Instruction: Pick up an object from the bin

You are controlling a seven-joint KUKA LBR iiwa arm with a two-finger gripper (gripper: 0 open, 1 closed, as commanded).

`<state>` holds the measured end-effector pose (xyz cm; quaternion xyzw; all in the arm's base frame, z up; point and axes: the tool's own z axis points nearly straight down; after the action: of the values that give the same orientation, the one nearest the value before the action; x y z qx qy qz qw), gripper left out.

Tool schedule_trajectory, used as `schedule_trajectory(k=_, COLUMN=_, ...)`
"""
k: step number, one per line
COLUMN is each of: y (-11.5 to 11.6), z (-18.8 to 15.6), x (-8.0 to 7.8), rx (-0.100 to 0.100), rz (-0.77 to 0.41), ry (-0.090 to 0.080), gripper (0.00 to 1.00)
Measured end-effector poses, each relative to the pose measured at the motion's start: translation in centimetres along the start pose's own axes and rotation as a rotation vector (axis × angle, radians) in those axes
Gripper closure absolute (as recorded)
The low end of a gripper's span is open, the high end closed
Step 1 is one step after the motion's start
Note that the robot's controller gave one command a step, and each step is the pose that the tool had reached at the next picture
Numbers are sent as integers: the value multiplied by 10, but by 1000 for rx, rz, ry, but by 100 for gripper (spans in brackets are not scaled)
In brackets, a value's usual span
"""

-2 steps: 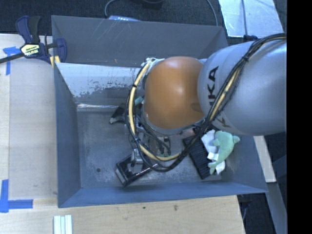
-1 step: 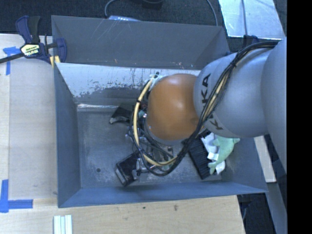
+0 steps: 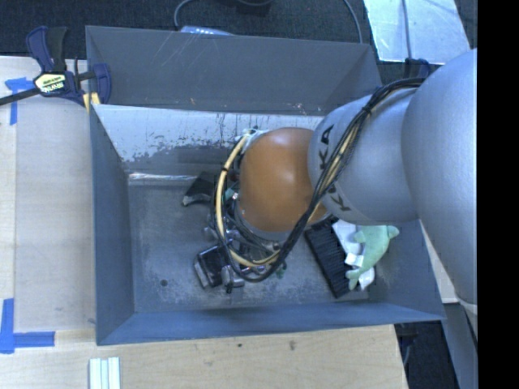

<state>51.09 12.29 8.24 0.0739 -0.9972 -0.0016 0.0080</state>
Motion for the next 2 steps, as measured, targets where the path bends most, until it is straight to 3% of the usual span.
schedule_trajectory(k=1, y=1, z=-1, x=-3, rx=-2, rz=-4, ry=5, gripper=0)
schedule_trajectory(k=2, y=1, z=-1, x=-7, rx=-4, rz=-1, ry=-15, gripper=0)
